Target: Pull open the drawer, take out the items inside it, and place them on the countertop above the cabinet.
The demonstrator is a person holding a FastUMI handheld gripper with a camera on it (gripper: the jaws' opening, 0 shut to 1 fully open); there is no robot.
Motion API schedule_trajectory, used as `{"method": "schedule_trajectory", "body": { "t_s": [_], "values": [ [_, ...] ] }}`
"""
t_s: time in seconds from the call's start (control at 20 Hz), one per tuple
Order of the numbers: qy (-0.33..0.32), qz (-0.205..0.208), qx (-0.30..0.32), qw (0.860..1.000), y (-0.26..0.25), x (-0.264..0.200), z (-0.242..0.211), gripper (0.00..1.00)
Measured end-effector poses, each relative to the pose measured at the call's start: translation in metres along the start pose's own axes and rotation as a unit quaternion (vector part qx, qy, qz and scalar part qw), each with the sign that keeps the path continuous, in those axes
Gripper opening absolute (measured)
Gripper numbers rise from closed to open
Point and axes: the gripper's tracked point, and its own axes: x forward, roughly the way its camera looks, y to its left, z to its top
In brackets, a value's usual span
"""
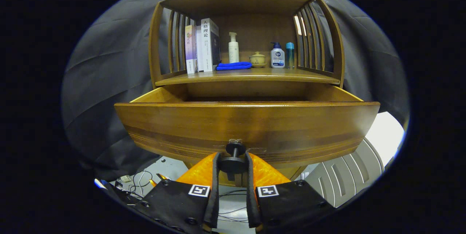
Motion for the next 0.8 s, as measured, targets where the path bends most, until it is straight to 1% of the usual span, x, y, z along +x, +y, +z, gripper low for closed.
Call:
{"method": "schedule_trajectory", "body": {
  "t_s": [0.5,0.55,0.65,0.7,0.8],
  "values": [
    [0.003,-0.002,-0.002,1.000,0.001,-0.006,-0.003,0.33],
    [0.004,0.000,-0.004,1.000,0.001,-0.006,-0.002,0.35],
    [-0.008,-0.003,-0.012,1.000,0.000,-0.013,0.004,0.45],
    [-0.030,-0.001,-0.020,0.999,0.001,-0.020,0.015,0.50],
    [-0.076,0.011,-0.034,0.997,0.010,-0.034,0.040,0.68]
  ]
}}
